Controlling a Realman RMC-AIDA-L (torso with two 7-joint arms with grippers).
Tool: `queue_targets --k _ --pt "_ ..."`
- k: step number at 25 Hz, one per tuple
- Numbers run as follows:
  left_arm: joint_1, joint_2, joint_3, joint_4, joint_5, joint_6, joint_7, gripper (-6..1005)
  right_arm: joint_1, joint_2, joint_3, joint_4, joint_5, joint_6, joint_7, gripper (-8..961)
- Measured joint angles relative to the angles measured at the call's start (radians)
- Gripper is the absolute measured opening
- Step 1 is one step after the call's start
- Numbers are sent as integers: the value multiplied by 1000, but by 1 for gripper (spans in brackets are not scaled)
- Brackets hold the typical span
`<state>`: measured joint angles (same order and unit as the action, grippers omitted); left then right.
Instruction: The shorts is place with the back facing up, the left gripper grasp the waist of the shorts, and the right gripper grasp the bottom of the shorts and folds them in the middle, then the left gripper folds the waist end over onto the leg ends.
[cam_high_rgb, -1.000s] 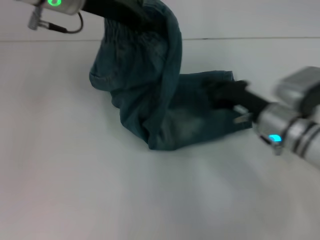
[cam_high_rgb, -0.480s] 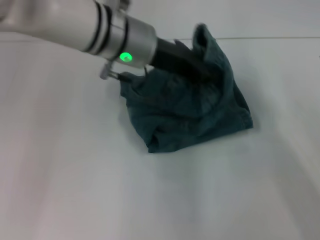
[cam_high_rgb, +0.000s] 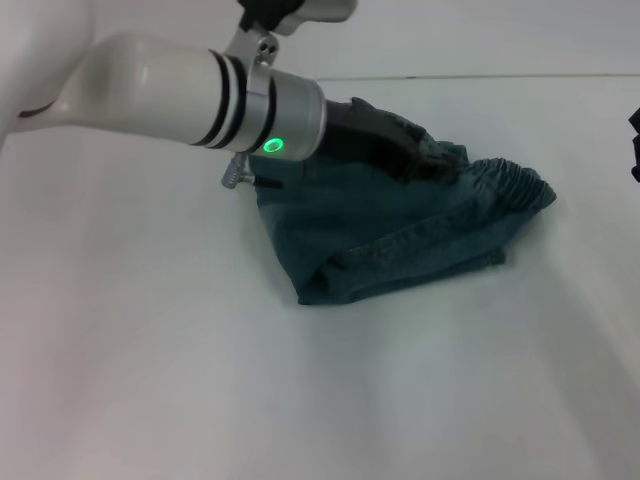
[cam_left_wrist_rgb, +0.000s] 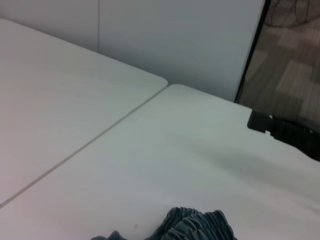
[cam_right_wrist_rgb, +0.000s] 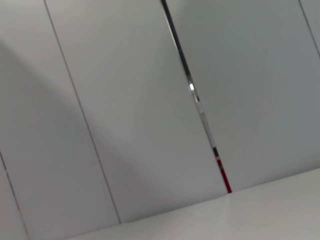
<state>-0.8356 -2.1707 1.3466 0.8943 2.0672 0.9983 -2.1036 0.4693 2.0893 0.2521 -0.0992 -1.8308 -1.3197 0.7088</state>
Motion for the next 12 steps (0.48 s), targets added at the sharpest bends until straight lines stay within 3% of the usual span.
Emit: queue_targets --k 5,7,9,12 --pt "129 5 -12 96 -98 18 34 548 4 -13 -111 -65 -6 -40 128 30" --pt "193 6 -18 147 -140 40 59 627 7 -16 -201 -156 -18 -93 247 42" --pt "266 7 -46 200 -187 93 87 706 -3 -16 -340 -330 -25 -217 442 67" --pt "353 7 -123 240 -240 184 125 826 -20 -17 -417 -439 -26 -307 555 109"
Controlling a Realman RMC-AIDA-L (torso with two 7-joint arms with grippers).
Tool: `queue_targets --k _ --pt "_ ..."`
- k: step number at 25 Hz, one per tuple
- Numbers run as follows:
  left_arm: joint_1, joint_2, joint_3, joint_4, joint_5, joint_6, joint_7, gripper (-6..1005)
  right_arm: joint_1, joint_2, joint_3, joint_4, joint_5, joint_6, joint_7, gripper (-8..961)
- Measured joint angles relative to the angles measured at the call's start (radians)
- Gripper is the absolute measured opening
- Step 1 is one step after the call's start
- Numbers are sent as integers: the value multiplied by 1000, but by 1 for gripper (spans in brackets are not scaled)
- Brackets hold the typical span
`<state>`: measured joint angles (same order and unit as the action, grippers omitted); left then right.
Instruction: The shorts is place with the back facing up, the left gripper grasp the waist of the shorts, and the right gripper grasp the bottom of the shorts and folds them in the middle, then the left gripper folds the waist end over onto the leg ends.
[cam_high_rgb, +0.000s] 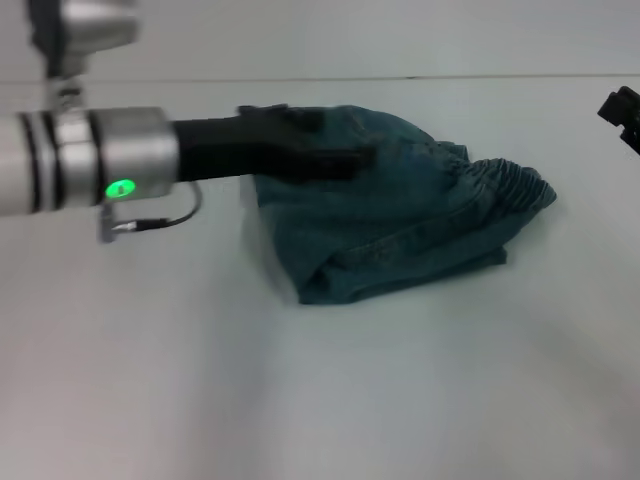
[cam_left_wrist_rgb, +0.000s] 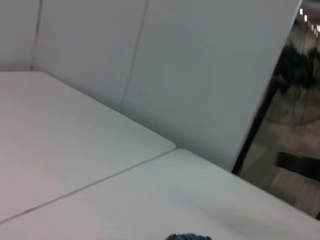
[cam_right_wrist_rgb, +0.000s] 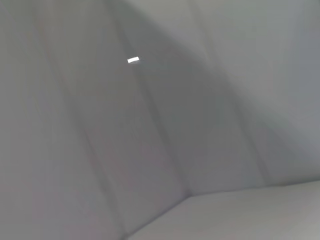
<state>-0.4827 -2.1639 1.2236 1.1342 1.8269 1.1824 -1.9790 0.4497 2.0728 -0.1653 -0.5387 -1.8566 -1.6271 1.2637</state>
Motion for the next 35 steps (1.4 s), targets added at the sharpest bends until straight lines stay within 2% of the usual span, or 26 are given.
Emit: queue_targets --k 3,6,9,12,16,19,24,35 --pt "62 0 -109 -5 -32 114 46 947 -29 -11 -101 -146 -6 -124 113 159" --pt "93 5 -220 -45 -35 240 110 947 -48 -43 -189 -233 -64 -250 157 208" --pt "119 25 -271 -88 -28 316 148 948 -55 -77 -212 -257 -173 -322 175 258" --pt "138 60 -272 -137 -4 344 166 948 -73 -90 -210 -265 -247 -337 176 352" --pt "138 84 -278 -203 63 343 162 948 -107 -90 -209 -303 -267 -326 177 506" --pt "136 87 -278 -226 82 338 161 948 -117 -86 -200 -317 -273 -306 181 753" --pt "137 85 -277 -228 89 337 162 948 -119 -82 -202 -318 -275 -268 182 857" --pt "134 83 -279 -229 92 346 159 948 -115 -79 -207 -320 -285 -244 177 856"
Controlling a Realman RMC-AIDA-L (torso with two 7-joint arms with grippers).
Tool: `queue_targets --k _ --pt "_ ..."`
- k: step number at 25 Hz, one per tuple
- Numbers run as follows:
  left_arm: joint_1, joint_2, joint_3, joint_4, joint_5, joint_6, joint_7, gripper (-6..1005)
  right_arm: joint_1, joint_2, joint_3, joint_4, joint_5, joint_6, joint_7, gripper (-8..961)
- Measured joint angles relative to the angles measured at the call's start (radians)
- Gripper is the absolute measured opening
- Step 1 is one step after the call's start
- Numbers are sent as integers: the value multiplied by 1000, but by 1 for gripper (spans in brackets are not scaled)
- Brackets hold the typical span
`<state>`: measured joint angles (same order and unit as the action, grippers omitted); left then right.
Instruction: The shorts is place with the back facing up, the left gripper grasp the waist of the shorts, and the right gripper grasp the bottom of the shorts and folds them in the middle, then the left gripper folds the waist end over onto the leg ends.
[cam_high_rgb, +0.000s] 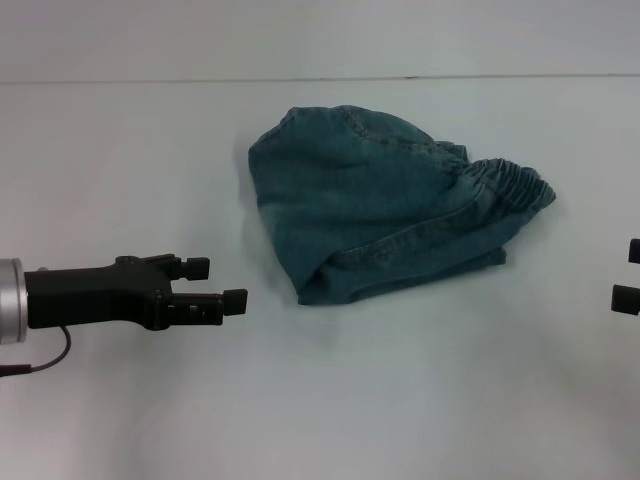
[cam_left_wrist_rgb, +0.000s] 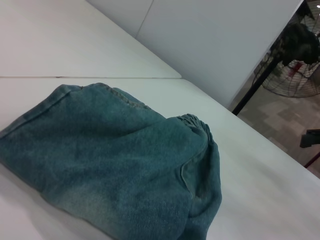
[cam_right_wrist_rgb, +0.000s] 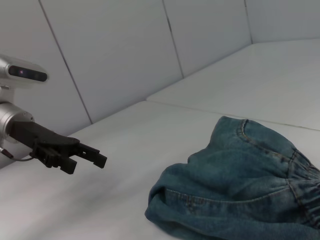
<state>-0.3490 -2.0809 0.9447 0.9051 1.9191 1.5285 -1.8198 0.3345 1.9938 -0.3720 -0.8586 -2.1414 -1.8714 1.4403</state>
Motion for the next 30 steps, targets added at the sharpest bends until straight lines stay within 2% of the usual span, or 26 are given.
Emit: queue_targets --k 22,30 --pt "-23 -11 0 0 0 -7 1 949 12 26 -5 0 -48 67 -11 855" --pt "-26 -13 -1 0 0 -6 2 949 12 26 -5 0 -48 69 -12 853"
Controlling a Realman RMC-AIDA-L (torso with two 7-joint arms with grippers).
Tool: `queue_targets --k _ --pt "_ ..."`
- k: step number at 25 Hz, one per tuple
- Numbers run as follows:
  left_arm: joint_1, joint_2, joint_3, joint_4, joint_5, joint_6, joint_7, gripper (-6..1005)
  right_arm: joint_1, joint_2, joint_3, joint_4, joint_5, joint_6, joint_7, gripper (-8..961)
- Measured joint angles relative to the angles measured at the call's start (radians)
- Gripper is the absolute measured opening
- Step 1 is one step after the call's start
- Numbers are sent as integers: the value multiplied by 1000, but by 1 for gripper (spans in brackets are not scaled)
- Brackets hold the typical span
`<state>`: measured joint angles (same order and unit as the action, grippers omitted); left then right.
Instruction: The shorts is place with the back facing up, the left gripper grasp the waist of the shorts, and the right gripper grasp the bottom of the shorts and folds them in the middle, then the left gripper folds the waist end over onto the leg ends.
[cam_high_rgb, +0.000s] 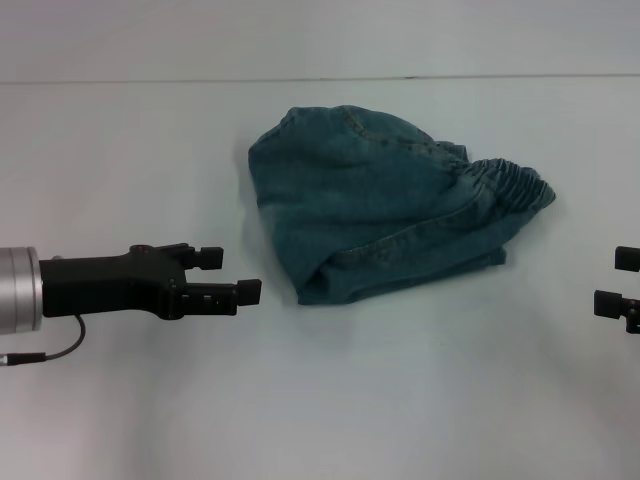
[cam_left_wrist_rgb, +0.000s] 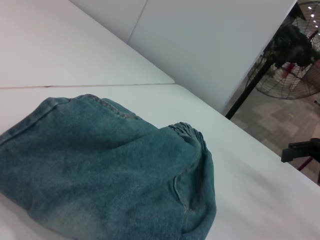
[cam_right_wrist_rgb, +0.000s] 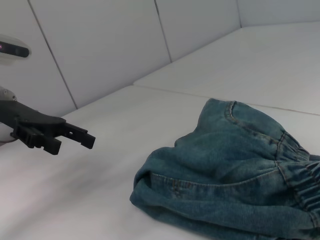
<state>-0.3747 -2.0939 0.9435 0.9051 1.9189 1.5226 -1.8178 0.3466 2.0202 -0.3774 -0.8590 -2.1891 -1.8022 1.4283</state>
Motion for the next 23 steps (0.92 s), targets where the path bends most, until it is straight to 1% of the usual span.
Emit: queue_targets --k 5,7,10,13,14,15,19,23 --pt "-1 0 3 0 0 5 0 948 1 1 0 0 0 0 0 852" --pt "-1 0 4 0 0 4 0 948 6 5 -4 3 0 0 -2 853" --pt "-1 0 4 0 0 2 0 948 21 25 -12 8 0 2 -24 854" --pt "-3 0 6 0 0 0 0 948 49 54 -21 12 0 25 -50 854" --pt "-5 -1 6 0 0 0 0 948 69 65 -39 25 0 54 -53 854" --pt "-5 -1 6 0 0 0 0 948 69 65 -39 25 0 54 -53 854" --pt "-7 -3 4 0 0 0 0 948 106 65 -60 71 -1 89 -58 854" --pt "-7 -3 2 0 0 5 1 948 114 65 -66 78 1 96 -64 854"
